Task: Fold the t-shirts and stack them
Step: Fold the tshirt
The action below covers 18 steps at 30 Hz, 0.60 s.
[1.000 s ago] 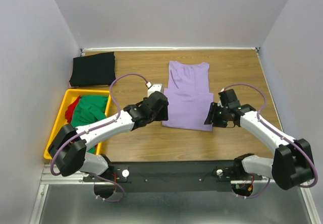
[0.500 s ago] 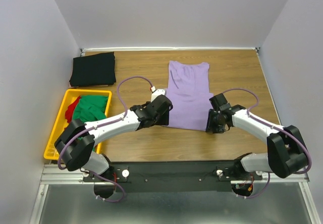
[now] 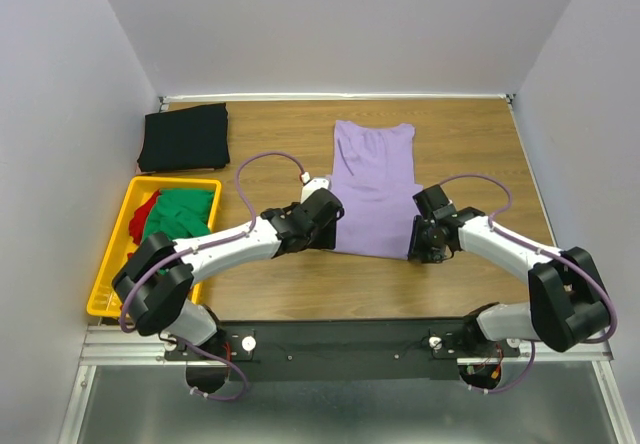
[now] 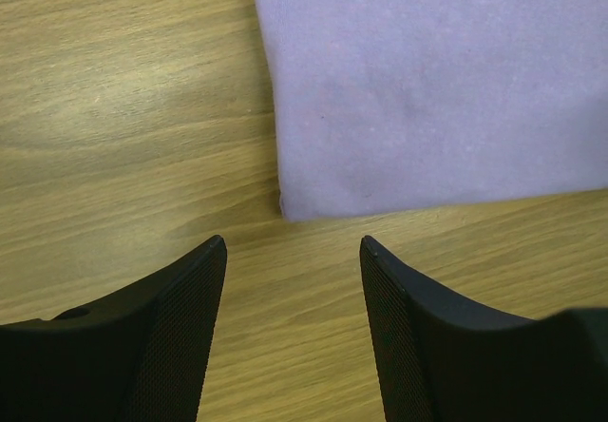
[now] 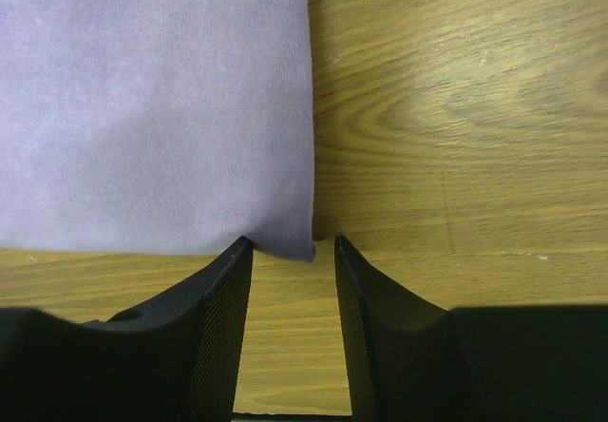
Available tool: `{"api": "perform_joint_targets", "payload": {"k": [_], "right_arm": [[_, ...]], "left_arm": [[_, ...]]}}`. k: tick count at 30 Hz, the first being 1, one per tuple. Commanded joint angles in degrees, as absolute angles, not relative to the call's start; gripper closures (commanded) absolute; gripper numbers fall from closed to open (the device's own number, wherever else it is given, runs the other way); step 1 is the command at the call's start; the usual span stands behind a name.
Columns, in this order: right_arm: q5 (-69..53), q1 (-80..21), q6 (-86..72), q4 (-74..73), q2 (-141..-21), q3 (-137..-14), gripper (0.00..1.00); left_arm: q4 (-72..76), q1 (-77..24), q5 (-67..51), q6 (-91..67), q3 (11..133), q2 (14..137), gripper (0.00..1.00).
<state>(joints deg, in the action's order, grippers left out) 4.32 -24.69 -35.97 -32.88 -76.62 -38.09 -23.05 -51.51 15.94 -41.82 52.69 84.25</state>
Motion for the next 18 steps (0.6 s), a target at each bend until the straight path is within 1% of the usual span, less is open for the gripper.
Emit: {"api": "perform_joint_targets", "payload": {"k": [1,4,5,7,10,11,13,14,16,18], "right_arm": [[7.8,-25.0,-36.4,-32.9,-79.1,-39.6,0.53],[8.8,-25.2,-36.2,-32.7,-80.1,-39.0,0.53],[9.2,-25.1,-36.0,-32.5,-80.3,-38.8,0.56],[9.3,-25.1,-35.7,-32.3,-80.6,-38.2,0.59],[9.1,-25.1,-35.5,-32.0,-81.1,-37.4,0.68],[8.8,-25.1,-35.3,-31.9,-81.2,-37.0,0.75],[8.6,-25.2,-35.1,-31.9,-81.2,-36.6,0.82],[8.3,-25.2,-35.0,-31.9,-81.1,-36.5,0.91],[7.9,-25.4,-35.0,-31.9,-80.9,-36.5,0.97],[7.8,-25.6,-34.8,-31.9,-80.7,-36.7,0.99]], "left_arm": [[-21.8,-51.9,15.6,-42.3,54.2,86.1,0.34],[-21.6,-51.9,15.6,-42.3,54.8,87.5,0.34],[-21.4,-51.8,15.6,-42.2,55.0,88.2,0.34],[-21.2,-51.8,15.5,-42.0,55.4,89.1,0.34],[-21.4,-51.3,15.2,-41.9,56.1,91.1,0.34],[-21.4,-51.2,15.2,-41.9,56.2,91.5,0.34],[-21.3,-50.8,14.8,-41.9,56.3,92.3,0.34],[-21.3,-50.6,14.7,-41.7,56.4,92.5,0.34],[-21.4,-50.4,14.2,-41.7,57.0,93.3,0.34],[-22.0,-50.2,13.9,-41.7,57.6,94.6,0.35]]}}
